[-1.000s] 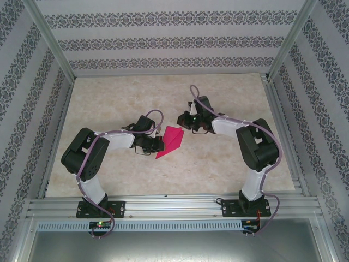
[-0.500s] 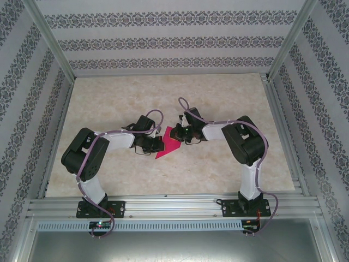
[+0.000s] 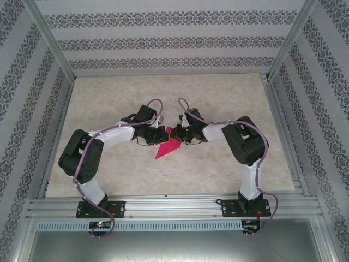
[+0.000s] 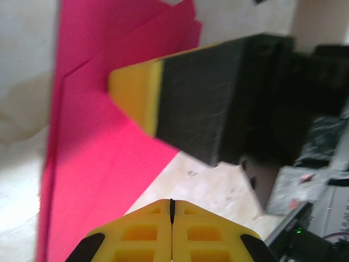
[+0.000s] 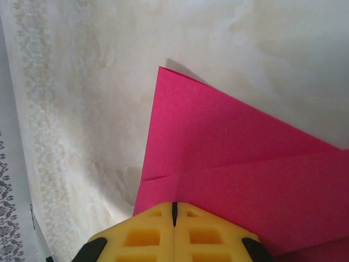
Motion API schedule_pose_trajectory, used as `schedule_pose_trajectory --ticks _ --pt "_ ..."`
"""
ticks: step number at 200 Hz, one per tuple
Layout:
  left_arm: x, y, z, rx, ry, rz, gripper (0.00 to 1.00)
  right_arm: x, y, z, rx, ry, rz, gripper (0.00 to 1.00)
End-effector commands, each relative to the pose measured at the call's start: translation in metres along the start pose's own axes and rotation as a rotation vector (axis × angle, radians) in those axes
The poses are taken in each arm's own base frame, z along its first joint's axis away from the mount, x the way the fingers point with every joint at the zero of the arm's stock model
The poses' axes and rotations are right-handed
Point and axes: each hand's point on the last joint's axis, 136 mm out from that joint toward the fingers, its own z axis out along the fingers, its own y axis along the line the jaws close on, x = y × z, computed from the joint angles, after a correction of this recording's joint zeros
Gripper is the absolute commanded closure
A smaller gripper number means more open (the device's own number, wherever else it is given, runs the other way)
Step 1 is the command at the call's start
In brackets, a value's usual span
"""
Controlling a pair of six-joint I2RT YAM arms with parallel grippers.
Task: Fold a paper plane with a square sheet of paper (pick it up from the middle)
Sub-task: Fourth fold the wing at the center of the table.
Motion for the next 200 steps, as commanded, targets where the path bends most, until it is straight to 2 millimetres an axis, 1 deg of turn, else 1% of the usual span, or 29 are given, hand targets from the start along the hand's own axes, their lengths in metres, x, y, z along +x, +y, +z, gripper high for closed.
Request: schedule_pose_trajectory --ticks 1,13,23,45,64,85,100,109,121,150,165,178,200 --pt "0.000 0.002 0.019 0.038 0.035 -0.071 0.92 0.022 -0.058 0.002 0.166 0.043 0.097 0.96" --pt "0.002 0.012 0.028 0.027 0.047 -0.100 0.91 0.022 -0.057 0.002 0.166 0.043 0.095 0.96" --pt "0.005 0.018 0.036 0.035 0.054 -0.121 0.89 0.024 -0.059 0.002 0.169 0.047 0.098 0.96" --pt "0.018 0.042 0.046 -0.022 0.076 -0.168 0.89 0.026 -0.062 0.003 0.175 0.052 0.103 0.96" --pt "0.033 0.065 0.045 -0.103 0.090 -0.190 0.90 0.028 -0.064 0.003 0.181 0.056 0.105 0.96" --pt "0.046 0.078 0.038 -0.154 0.098 -0.184 0.91 0.029 -0.066 0.002 0.186 0.060 0.107 0.96" --pt "0.051 0.079 0.033 -0.158 0.104 -0.171 0.91 0.028 -0.067 0.002 0.189 0.059 0.106 0.96" --pt "0.051 0.074 0.030 -0.145 0.102 -0.159 0.91 0.028 -0.067 0.003 0.192 0.061 0.106 0.96" --pt "0.048 0.064 0.025 -0.112 0.092 -0.143 0.89 0.028 -0.068 0.002 0.197 0.063 0.104 0.96" --pt "0.036 0.031 0.011 -0.019 0.067 -0.087 0.86 0.028 -0.067 0.002 0.198 0.065 0.104 0.96" --pt "0.036 0.019 0.007 0.021 0.082 -0.074 0.84 0.029 -0.067 0.002 0.200 0.068 0.106 0.96" --pt "0.040 0.017 0.006 0.030 0.114 -0.072 0.84 0.029 -0.067 0.002 0.199 0.067 0.104 0.96" --pt "0.050 0.032 0.009 -0.022 0.144 -0.092 0.86 0.030 -0.069 0.002 0.205 0.071 0.108 0.96"
